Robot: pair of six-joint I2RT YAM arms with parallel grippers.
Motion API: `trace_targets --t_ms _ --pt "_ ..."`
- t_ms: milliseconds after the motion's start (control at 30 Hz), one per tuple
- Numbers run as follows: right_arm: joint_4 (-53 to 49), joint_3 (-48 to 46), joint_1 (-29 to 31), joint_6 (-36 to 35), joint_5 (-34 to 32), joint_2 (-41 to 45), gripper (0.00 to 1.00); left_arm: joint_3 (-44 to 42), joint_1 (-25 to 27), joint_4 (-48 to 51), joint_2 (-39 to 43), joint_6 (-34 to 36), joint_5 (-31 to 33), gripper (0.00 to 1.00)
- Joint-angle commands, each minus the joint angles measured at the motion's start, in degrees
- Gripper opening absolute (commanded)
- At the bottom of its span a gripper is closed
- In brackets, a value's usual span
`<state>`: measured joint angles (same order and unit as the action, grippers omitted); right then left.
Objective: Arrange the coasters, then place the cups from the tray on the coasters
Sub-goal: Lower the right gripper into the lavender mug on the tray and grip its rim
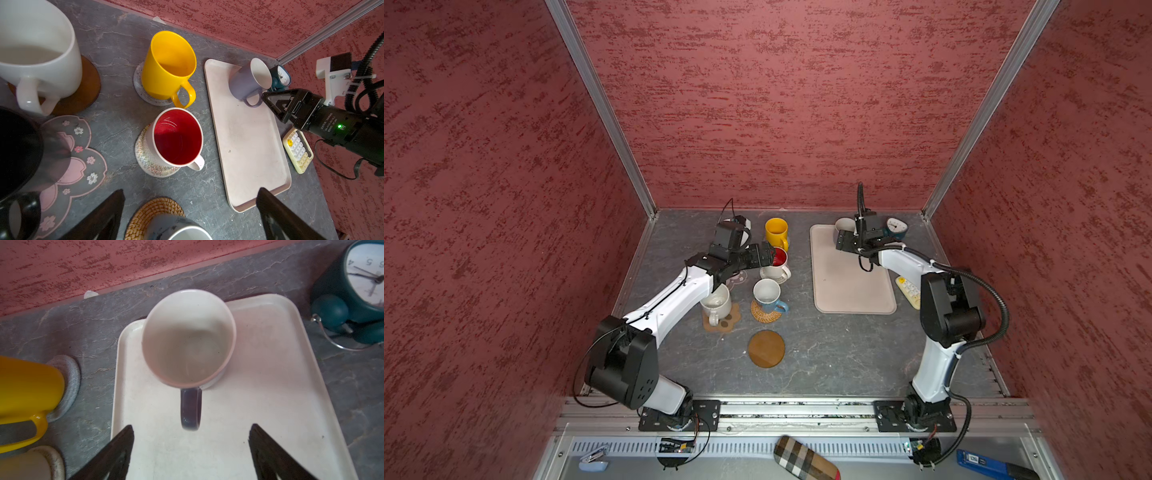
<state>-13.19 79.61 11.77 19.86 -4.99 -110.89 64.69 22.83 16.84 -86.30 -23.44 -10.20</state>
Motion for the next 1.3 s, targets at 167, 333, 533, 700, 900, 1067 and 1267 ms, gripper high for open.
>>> trace_targets --t_ms 167,333,533,700,900,1067,1267 --pt "-2.4 8.5 -1.2 -2.1 1.4 -7.6 0.69 3.1 -0.5 -5.4 -5.7 1.6 1.5 0.99" --pt "-2.8 10.4 -1.6 -2.7 1.1 -10.3 0.61 3.3 -1.3 -7.0 -7.3 1.6 0.3 1.00" --pt "-3.0 11.7 -2.1 -3.0 1.0 -12.2 0.54 4.4 -1.7 -7.2 -9.3 1.6 -0.4 1.00" --pt "-2.7 12.0 -2.3 -3.7 1.3 -12.8 0.45 4.3 -1.8 -7.6 -9.8 1.4 -0.7 1.00" --pt "-2.4 11.9 -2.5 -4.1 1.5 -13.1 0.30 4.2 -1.9 -7.3 -9.6 1.4 -0.8 0.99" --pt "-2.3 11.9 -2.4 -4.6 1.8 -13.0 0.15 4.3 -1.8 -6.9 -9.1 1.4 -0.6 1.00" --pt "-2.1 10.7 -2.4 -5.1 2.9 -11.7 0.00 3.3 -1.7 -6.7 -7.9 0.9 -0.5 0.99"
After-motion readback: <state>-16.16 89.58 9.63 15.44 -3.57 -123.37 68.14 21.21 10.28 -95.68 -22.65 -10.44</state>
